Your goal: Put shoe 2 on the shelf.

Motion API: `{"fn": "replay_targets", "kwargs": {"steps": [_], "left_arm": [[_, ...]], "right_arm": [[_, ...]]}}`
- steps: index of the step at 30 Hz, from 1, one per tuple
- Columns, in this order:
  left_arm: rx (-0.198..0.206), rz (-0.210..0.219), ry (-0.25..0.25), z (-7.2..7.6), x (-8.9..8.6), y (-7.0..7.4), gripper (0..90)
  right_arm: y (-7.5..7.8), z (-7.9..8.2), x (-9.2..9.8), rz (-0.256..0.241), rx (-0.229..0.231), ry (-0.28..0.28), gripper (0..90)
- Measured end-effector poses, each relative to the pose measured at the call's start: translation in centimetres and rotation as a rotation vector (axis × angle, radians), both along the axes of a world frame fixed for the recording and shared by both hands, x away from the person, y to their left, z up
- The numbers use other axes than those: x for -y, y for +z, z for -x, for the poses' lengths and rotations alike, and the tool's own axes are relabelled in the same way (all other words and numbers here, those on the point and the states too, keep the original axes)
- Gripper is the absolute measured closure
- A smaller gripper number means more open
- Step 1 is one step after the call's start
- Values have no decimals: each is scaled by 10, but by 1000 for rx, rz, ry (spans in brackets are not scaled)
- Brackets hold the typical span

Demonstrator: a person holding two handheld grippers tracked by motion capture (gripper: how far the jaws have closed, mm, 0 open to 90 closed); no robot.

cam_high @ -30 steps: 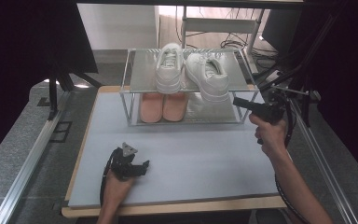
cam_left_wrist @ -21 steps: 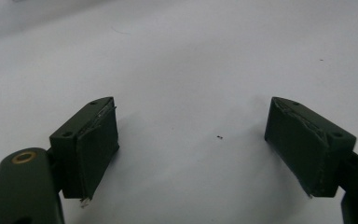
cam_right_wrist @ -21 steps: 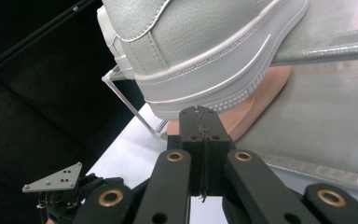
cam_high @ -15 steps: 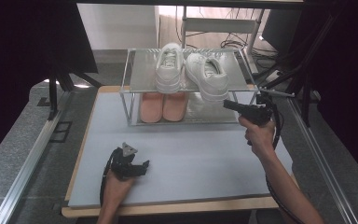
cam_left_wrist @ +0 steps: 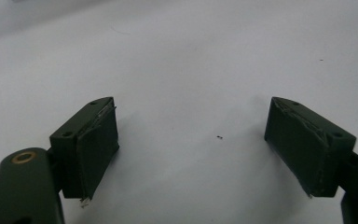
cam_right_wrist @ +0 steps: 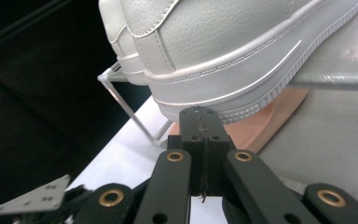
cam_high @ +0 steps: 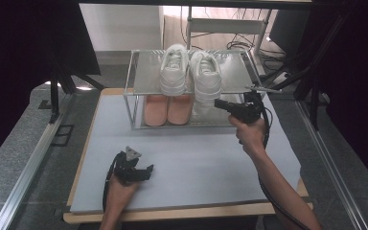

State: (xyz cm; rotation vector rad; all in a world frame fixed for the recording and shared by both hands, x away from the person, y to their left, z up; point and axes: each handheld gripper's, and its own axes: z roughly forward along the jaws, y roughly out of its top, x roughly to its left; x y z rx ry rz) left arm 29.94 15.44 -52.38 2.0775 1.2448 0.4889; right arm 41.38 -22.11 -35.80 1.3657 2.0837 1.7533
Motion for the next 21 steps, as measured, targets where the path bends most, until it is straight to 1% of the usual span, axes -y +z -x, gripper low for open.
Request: {"fn": "replay_targets", "kwargs": {"steps": [1, 2, 9, 12, 15, 21], "left_arm": [[0, -1, 0, 0, 0, 0, 174], [-1, -2, 0, 0, 0, 0, 174], [-2, -6, -4, 0, 0, 0, 174], [-2, -5, -4, 0, 0, 0, 174], [-2, -4, -4, 0, 0, 0, 174], [-2, -3, -3, 0, 0, 0, 174]], "right_arm": [[0, -2, -2, 9, 4, 0, 900], [-1, -3, -5, 5, 10, -4, 900], [-2, -14, -11, 29, 10, -27, 900], [-3, -17, -11, 7, 9, -25, 900], [0, -17, -14, 27, 26, -38, 900], [-2, -20, -22, 10, 10, -5, 900]]}}
